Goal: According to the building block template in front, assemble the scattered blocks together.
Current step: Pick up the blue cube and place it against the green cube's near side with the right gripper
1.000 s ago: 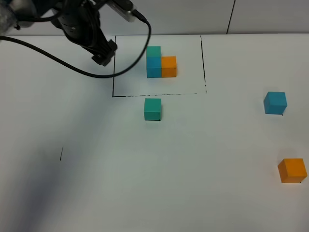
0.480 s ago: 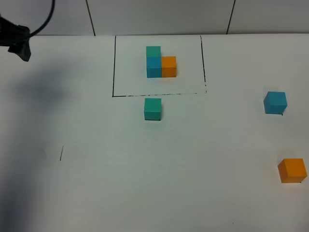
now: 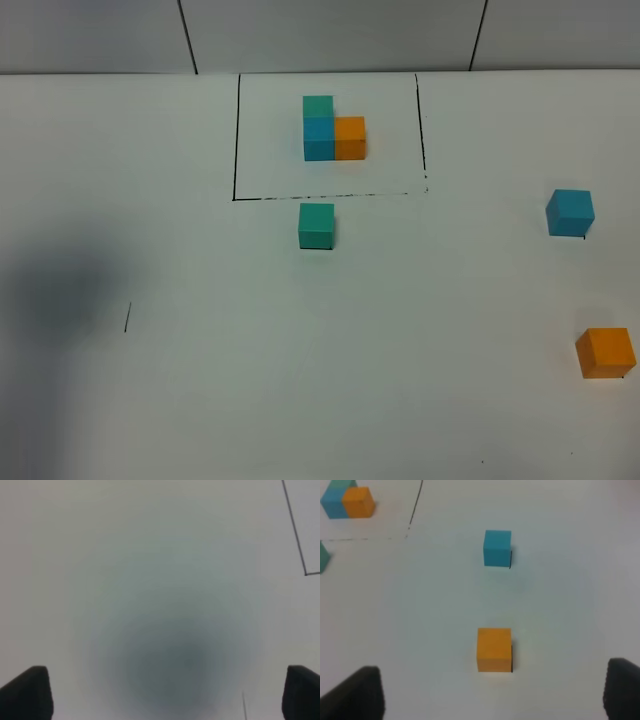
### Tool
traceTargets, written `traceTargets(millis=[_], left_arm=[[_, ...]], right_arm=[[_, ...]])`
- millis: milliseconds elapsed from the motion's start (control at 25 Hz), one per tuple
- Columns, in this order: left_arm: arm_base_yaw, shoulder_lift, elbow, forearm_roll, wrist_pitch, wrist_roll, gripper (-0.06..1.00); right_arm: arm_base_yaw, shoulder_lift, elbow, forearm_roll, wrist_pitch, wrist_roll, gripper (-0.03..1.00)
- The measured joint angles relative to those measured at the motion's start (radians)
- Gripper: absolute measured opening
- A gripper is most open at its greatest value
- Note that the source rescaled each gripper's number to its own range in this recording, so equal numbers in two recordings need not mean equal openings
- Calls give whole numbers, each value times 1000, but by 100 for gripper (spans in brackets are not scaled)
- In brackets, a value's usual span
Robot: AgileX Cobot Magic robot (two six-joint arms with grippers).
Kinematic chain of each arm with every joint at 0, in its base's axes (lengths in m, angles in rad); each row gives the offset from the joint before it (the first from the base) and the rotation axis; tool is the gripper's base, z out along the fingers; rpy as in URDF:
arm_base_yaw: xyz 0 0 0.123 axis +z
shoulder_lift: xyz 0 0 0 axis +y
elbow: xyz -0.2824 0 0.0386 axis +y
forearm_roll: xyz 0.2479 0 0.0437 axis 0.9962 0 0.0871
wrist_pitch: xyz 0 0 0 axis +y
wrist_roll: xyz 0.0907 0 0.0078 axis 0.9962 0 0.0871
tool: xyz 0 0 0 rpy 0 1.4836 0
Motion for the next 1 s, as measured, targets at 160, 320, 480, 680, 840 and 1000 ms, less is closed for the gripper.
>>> traceTargets(millis=[160,320,480,680,840,1000], left_arm=[[-24,-159,41,1,96,-26,93],[-37,-278,48,2,195,-62,92],[-37,-390,61,-3,246,-87,90],[-37,-539,183,-12,253,-94,88],[-37,-673,308,-12,258,-93,87],[-37,-819,419,-12,264,-93,87]], right_arm=[[0,0,0,0,0,0,77],[0,0,0,0,0,0,77],[0,0,0,0,0,0,77],[0,0,0,0,0,0,77],[0,0,0,0,0,0,77],[0,0,0,0,0,0,77]])
